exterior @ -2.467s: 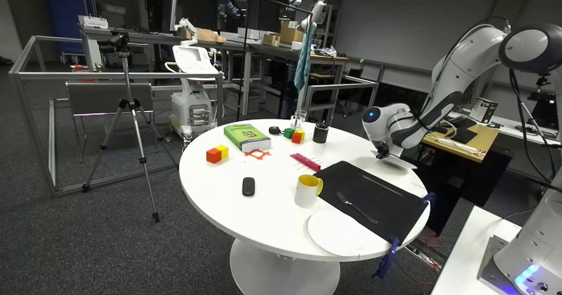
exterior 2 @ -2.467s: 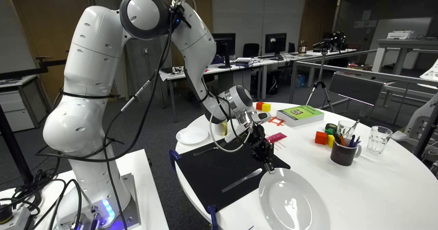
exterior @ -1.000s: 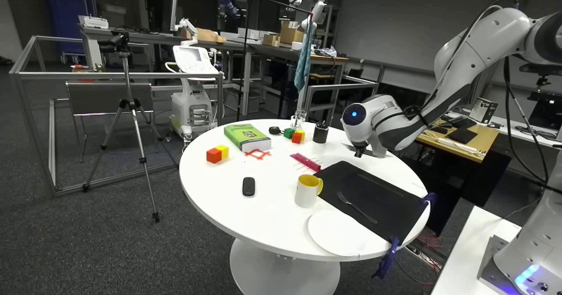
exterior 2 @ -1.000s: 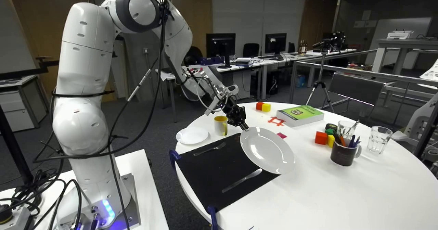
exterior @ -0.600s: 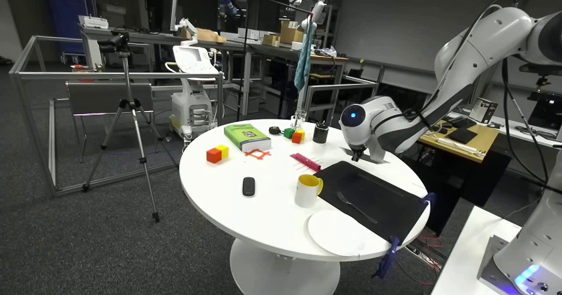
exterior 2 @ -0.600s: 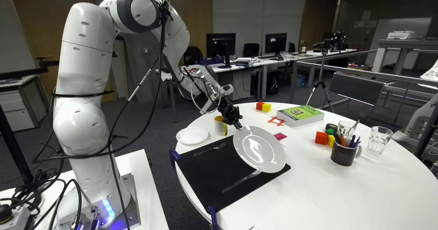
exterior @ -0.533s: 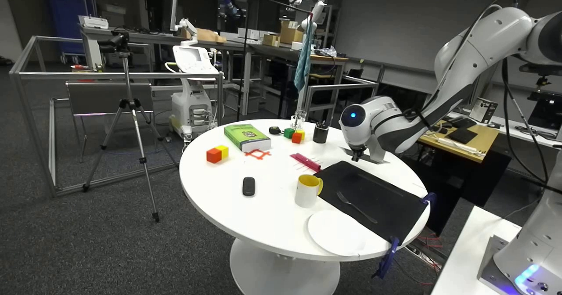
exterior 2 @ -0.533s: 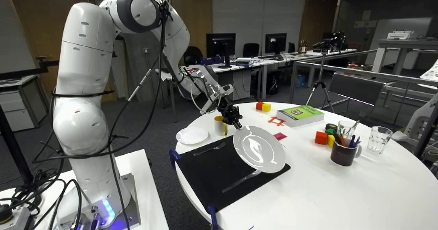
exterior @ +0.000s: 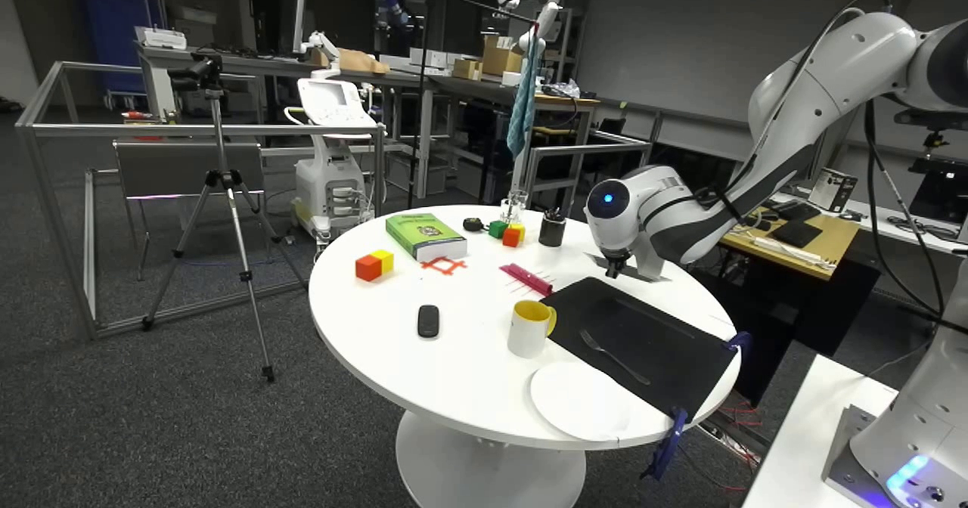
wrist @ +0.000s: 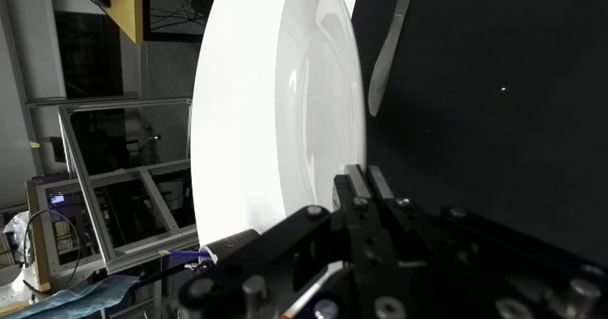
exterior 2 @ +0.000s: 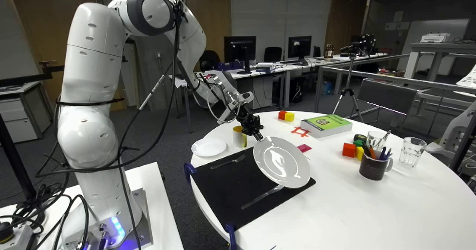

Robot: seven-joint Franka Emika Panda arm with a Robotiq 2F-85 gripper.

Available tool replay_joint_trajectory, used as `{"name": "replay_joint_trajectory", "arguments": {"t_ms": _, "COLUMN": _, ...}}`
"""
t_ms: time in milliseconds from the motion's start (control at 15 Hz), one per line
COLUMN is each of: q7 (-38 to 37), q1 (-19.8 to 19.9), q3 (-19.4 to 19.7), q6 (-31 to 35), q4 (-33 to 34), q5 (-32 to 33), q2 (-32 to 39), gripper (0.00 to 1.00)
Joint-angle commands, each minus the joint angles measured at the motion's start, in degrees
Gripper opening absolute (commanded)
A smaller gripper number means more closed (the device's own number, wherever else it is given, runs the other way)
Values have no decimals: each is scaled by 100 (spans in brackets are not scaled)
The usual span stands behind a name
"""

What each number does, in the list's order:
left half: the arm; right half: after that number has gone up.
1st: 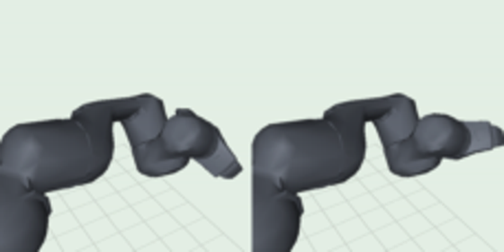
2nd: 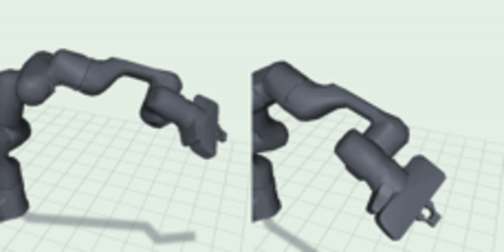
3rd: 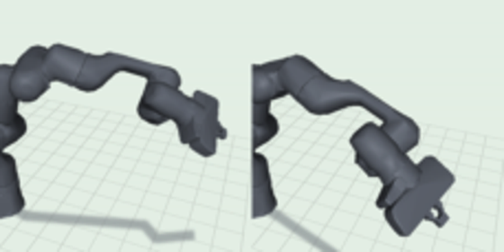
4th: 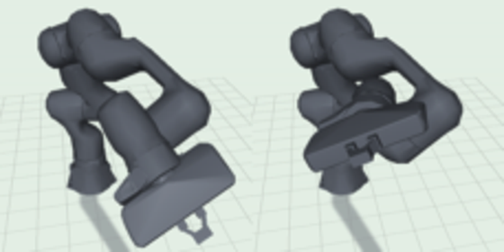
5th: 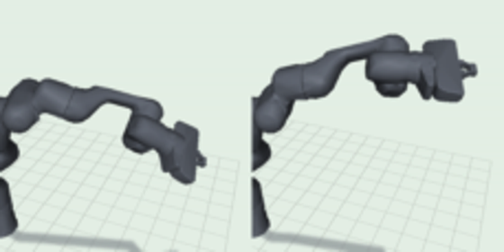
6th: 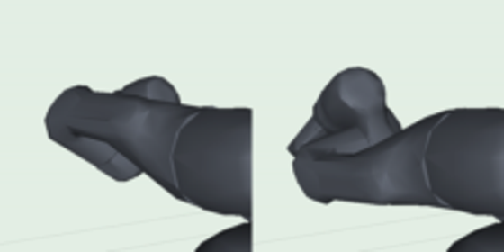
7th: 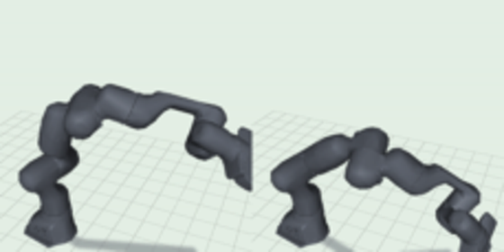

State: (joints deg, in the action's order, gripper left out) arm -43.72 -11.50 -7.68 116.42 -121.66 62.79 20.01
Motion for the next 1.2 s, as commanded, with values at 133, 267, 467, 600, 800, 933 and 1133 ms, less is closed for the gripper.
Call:
{"name": "replay_joint_trajectory", "arguments": {"t_ms": 133, "q7": 9, "q1": -54, "q3": 0, "q6": -30, "q4": 38, "q5": -13, "q2": 29, "gripper": 1}}
{"name": "replay_joint_trajectory", "arguments": {"t_ms": 267, "q7": 8, "q1": -119, "q3": -30, "q6": -33, "q4": 43, "q5": 11, "q2": 87, "gripper": 1}}
{"name": "replay_joint_trajectory", "arguments": {"t_ms": 467, "q7": 16, "q1": -274, "q3": -88, "q6": -140, "q4": 53, "q5": 81, "q2": 210, "gripper": 1}}
{"name": "replay_joint_trajectory", "arguments": {"t_ms": 600, "q7": 31, "q1": -395, "q3": -121, "q6": -207, "q4": 66, "q5": 117, "q2": 260, "gripper": 1}}
{"name": "replay_joint_trajectory", "arguments": {"t_ms": 800, "q7": 40, "q1": -619, "q3": -164, "q6": -426, "q4": 71, "q5": 195, "q2": 282, "gripper": 1}}
{"name": "replay_joint_trajectory", "arguments": {"t_ms": 933, "q7": 24, "q1": -795, "q3": -201, "q6": -653, "q4": 43, "q5": 324, "q2": 284, "gripper": 1}}
{"name": "replay_joint_trajectory", "arguments": {"t_ms": 1133, "q7": 8, "q1": -1035, "q3": -287, "q6": -1081, "q4": -12, "q5": 540, "q2": 311, "gripper": 1}}
